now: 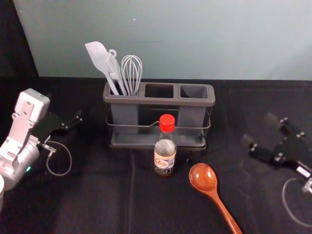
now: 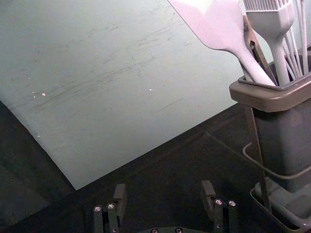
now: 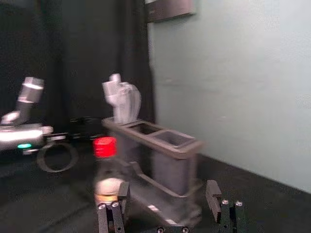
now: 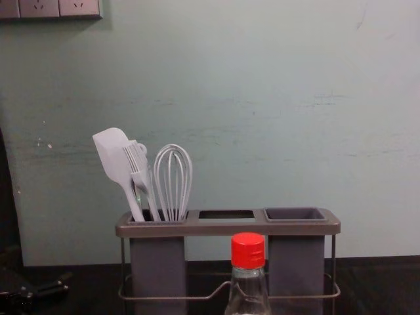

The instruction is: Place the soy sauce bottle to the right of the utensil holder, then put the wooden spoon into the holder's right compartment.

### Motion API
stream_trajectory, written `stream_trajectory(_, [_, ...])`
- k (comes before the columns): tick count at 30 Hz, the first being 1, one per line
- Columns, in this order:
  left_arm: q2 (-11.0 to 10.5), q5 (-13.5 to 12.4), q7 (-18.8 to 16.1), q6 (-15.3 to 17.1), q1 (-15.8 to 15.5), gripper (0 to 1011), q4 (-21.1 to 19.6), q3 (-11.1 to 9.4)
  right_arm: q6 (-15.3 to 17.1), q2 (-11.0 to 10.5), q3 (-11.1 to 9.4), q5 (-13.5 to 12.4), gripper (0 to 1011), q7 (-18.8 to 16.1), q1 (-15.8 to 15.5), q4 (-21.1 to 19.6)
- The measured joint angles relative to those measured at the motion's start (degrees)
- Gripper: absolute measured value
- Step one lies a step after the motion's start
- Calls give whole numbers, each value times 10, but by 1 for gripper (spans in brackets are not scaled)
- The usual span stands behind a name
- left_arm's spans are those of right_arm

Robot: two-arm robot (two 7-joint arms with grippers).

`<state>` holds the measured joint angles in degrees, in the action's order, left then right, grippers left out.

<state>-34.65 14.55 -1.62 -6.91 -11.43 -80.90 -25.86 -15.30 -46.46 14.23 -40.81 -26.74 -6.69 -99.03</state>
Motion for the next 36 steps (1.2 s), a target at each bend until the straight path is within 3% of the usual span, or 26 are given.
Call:
stream_trajectory(7, [0, 0, 0, 0, 0, 1005, 0, 0, 50, 18, 41, 3, 1002, -48, 37, 0])
stream_trajectory(12, [0, 0, 0, 0, 0, 1005, 0, 0, 81, 47, 70, 24, 1003, -60, 78, 14])
stream_trajectory(17, [0, 0, 0, 0, 0, 1005, 0, 0, 110, 85, 101, 63, 1002, -63, 131, 41])
stream_trajectory(25, [0, 0, 0, 0, 0, 1005, 0, 0, 133, 121, 127, 100, 1002, -71, 179, 68])
stream_trajectory(36, [0, 0, 0, 0, 0, 1005, 0, 0, 155, 155, 150, 119, 1002, -76, 219, 89])
